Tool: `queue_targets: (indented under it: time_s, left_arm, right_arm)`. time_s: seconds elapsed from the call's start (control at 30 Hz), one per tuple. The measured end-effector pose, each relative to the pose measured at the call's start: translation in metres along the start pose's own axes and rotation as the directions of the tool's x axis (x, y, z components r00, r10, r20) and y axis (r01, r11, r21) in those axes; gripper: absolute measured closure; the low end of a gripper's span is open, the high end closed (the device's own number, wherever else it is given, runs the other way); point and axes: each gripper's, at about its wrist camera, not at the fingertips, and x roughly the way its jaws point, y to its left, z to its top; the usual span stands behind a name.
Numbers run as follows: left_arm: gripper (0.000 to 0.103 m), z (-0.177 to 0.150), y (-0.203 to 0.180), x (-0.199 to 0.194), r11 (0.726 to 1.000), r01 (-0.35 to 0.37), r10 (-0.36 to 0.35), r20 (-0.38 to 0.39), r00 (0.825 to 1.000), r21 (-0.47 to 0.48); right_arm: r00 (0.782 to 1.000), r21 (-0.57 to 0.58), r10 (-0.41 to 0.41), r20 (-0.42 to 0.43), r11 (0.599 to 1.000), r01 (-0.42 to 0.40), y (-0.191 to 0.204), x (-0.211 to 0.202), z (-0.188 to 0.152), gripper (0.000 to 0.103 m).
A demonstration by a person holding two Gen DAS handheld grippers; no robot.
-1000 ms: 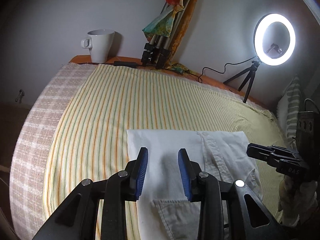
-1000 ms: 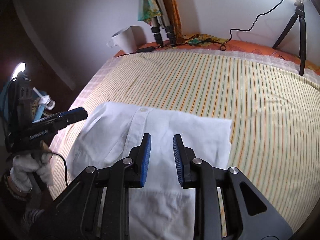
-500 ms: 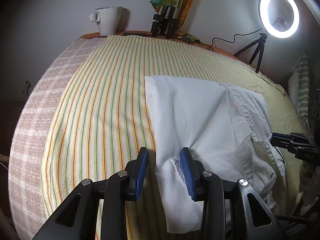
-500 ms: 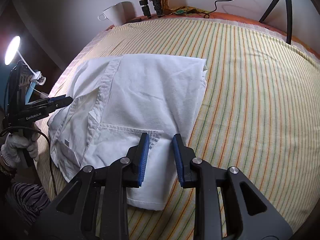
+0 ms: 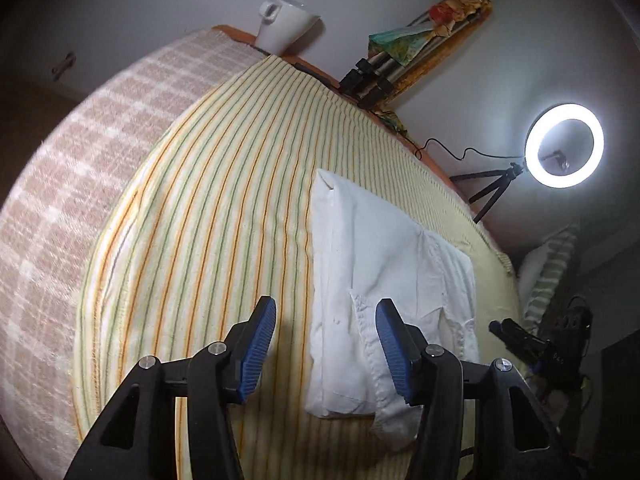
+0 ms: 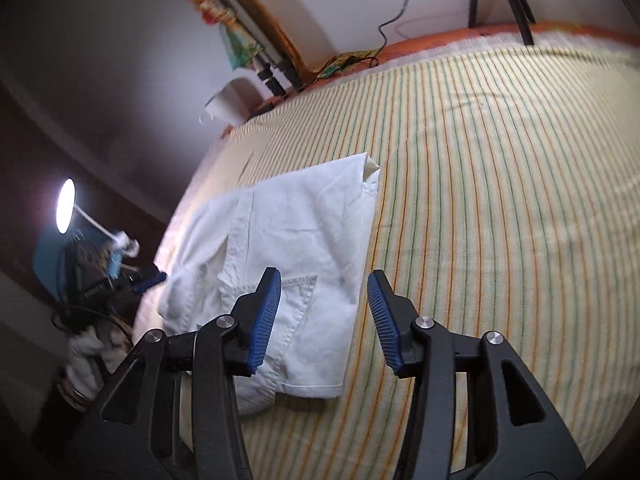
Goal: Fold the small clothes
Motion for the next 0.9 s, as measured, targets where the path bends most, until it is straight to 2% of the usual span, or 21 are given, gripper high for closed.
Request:
queue_targets:
  time_s: [0.17, 0.37, 0.57, 0.73, 0.83, 0.9]
  left_arm:
    - [0.049, 0.0, 0.007, 0.014, 0.995, 0.043, -0.047, -0.041, 0.998, -0.087]
    - [0.05, -0.001, 0.002, 0.031, 0.996, 0.036, -0.042, -0.062, 0.997, -0.082]
    - [0.053, 0.001, -0.008, 0.043, 0.996, 0.052, -0.057, -0.075, 0.996, -0.071]
    - [0.054, 0.001, -0.018, 0.05, 0.998, 0.044, -0.047, -0.077, 0.996, -0.043]
    - [0.061, 0.001, -0.022, 0.053, 0.999, 0.025, -0.027, -0.07, 0.997, -0.022]
    - [0.066, 0.0, -0.023, 0.054, 1.0, 0.009, -0.009, -0.065, 0.998, -0.006]
  right_arm:
    - [0.999, 0.076, 0.035, -0.029, 0.997, -0.032, -0.015, 0.015, -0.002, 0.055]
    - [0.994, 0.108, 0.072, -0.078, 0.992, -0.063, -0.023, 0.035, -0.008, 0.055]
    - [0.988, 0.177, 0.148, -0.047, 0.975, -0.138, -0.032, 0.042, -0.004, 0.055]
    - [0.983, 0.186, 0.177, -0.042, 0.968, -0.166, -0.029, 0.051, -0.001, 0.055]
    - [0.981, 0.192, 0.189, -0.04, 0.965, -0.178, -0.025, 0.056, 0.0, 0.055]
    - [0.983, 0.187, 0.177, -0.041, 0.968, -0.166, -0.022, 0.057, 0.0, 0.059]
